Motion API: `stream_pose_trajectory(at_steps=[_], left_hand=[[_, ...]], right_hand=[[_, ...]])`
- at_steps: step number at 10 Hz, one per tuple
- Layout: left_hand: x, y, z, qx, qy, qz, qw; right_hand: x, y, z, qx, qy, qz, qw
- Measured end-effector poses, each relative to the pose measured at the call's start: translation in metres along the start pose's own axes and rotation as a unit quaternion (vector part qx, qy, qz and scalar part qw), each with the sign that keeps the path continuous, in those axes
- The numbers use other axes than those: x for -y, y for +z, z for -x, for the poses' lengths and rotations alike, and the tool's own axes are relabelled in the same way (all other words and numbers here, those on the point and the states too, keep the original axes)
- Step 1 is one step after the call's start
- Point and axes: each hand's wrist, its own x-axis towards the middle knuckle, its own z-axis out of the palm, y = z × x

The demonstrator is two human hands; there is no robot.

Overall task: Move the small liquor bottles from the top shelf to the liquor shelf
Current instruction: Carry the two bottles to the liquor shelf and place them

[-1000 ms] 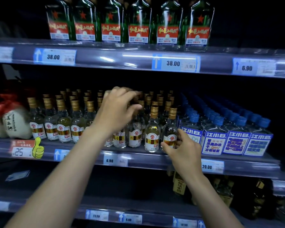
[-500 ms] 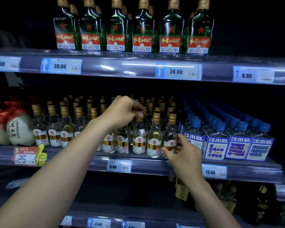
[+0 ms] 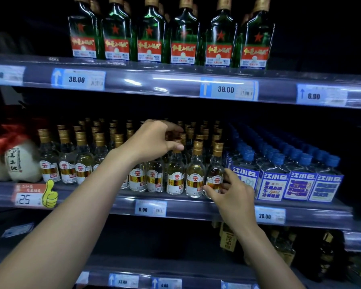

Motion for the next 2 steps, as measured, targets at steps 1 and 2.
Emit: stream_pose_trajectory(at_steps=[1,2], left_hand=[[-0.001,-0.004,0.013,-0.056,0.038,-0.01,0.998],[0.001,-0.005,0.033,-0.134,0.076,-0.009,0.988]], right_hand=[[0.005,-0.006,0.007,-0.012,-0.014,-0.003,1.0],[0.004,-0.007,0.015,-0.052,-0.027,0.037,0.998]])
